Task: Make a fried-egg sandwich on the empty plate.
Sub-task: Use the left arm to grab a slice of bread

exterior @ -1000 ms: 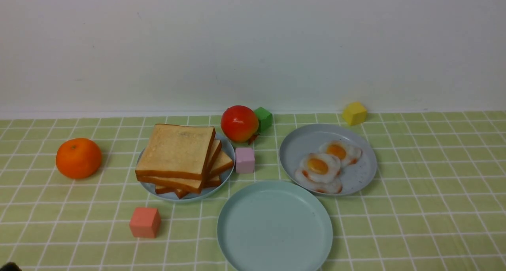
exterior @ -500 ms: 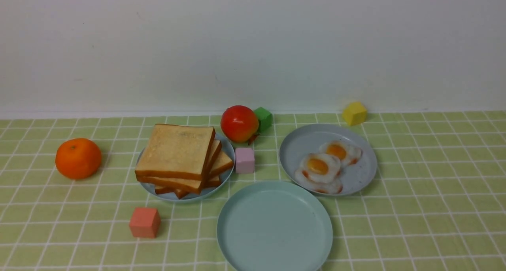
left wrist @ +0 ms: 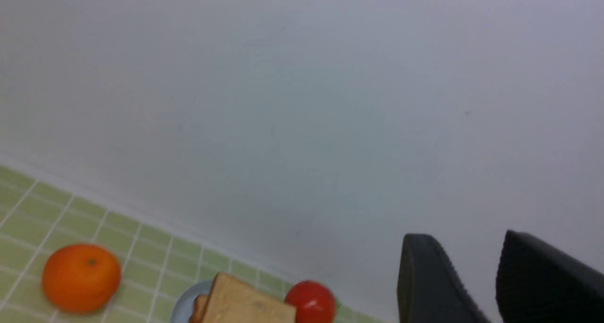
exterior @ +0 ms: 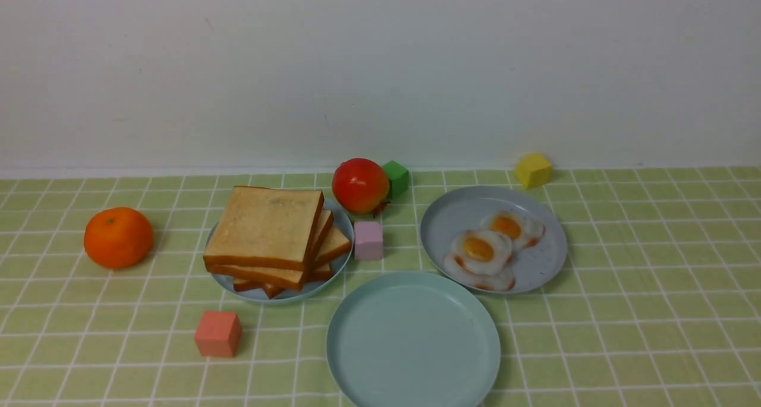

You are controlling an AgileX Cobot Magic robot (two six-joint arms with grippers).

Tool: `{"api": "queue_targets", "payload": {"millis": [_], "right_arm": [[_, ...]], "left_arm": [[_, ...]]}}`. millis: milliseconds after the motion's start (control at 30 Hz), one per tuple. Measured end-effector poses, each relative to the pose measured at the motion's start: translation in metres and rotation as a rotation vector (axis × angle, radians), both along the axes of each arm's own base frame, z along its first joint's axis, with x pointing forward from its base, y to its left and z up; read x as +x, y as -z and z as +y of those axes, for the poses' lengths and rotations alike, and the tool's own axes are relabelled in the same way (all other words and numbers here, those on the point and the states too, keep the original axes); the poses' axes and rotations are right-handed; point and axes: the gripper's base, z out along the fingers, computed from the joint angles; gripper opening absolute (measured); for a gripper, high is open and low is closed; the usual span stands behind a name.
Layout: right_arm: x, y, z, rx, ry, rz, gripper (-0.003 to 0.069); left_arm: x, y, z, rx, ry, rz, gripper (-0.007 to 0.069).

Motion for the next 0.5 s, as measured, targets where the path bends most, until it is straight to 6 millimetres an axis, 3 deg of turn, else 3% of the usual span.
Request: {"api": "queue_targets", "payload": {"millis": [200,367,500], "right_arm": [[0.011,0.025,-0.001,-0.01,0.008,0.161,0.0241],[0.018,0.061,0.013,0.03,-0.137,0.328,0.0241],[0.018,0.072,0.027,-0.066,-0.311,0.406,0.0241]], "left_arm": [[0.018,0.019,-0.001,0.035,-0.011,0.098,0.0238],[0.05,0.058,-0.012,-0.045,0.048,0.433,0.0238],[0.075,0.081,-0.021,-0.033,0.117,0.632,0.0238]]}}
